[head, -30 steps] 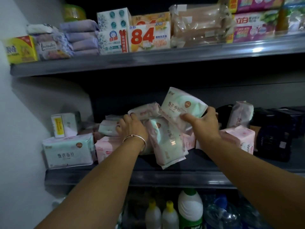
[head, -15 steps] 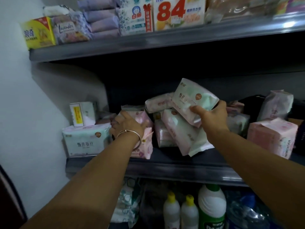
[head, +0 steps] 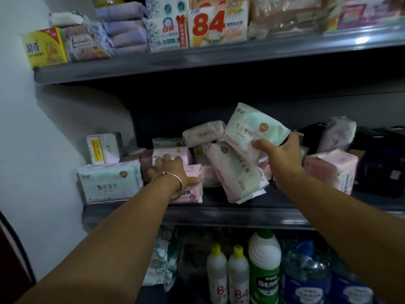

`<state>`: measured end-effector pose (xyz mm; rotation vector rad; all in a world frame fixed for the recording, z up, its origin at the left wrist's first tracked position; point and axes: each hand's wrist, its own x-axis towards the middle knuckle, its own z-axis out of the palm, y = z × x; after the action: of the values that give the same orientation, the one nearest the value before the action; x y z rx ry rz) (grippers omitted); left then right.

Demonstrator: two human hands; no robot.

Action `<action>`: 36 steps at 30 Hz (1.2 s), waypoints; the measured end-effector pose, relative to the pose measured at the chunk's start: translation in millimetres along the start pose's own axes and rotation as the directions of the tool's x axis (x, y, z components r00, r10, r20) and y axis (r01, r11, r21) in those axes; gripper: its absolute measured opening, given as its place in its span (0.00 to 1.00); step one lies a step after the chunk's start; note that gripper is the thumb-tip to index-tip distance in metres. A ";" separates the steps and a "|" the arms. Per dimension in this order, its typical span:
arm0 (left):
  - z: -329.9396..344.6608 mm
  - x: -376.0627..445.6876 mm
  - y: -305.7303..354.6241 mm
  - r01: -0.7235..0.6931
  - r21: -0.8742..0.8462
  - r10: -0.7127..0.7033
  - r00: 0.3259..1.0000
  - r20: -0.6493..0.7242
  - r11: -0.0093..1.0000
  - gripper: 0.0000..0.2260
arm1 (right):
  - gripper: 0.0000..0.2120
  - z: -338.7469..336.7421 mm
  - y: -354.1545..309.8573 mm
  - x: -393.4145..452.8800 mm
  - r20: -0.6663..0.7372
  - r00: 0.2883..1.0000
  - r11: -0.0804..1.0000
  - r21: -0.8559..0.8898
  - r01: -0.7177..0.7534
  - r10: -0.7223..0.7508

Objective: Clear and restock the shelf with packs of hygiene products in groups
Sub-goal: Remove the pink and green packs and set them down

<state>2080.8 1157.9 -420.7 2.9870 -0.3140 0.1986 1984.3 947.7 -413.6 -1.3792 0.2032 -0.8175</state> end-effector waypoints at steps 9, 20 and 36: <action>12.0 -11.2 97.7 -0.308 0.140 0.327 0.724 -0.608 0.941 0.22 | 0.24 -38.9 1.8 22.2 -0.162 0.978 0.980 -0.172 0.100 -0.128; 32.5 8.9 145.7 -0.585 0.431 0.671 0.738 -0.069 0.687 0.13 | 0.25 -73.6 14.7 54.4 -0.140 0.980 0.958 -0.268 0.099 -0.140; 34.0 30.2 185.8 -0.608 0.270 0.665 0.679 -0.311 0.746 0.18 | 0.22 -83.8 -14.2 80.1 -0.241 0.960 0.982 -0.155 0.105 -0.140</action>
<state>2074.1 966.9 -428.1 2.7254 -1.3395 0.9078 1987.7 832.7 -393.1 -1.4286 0.3809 -1.1005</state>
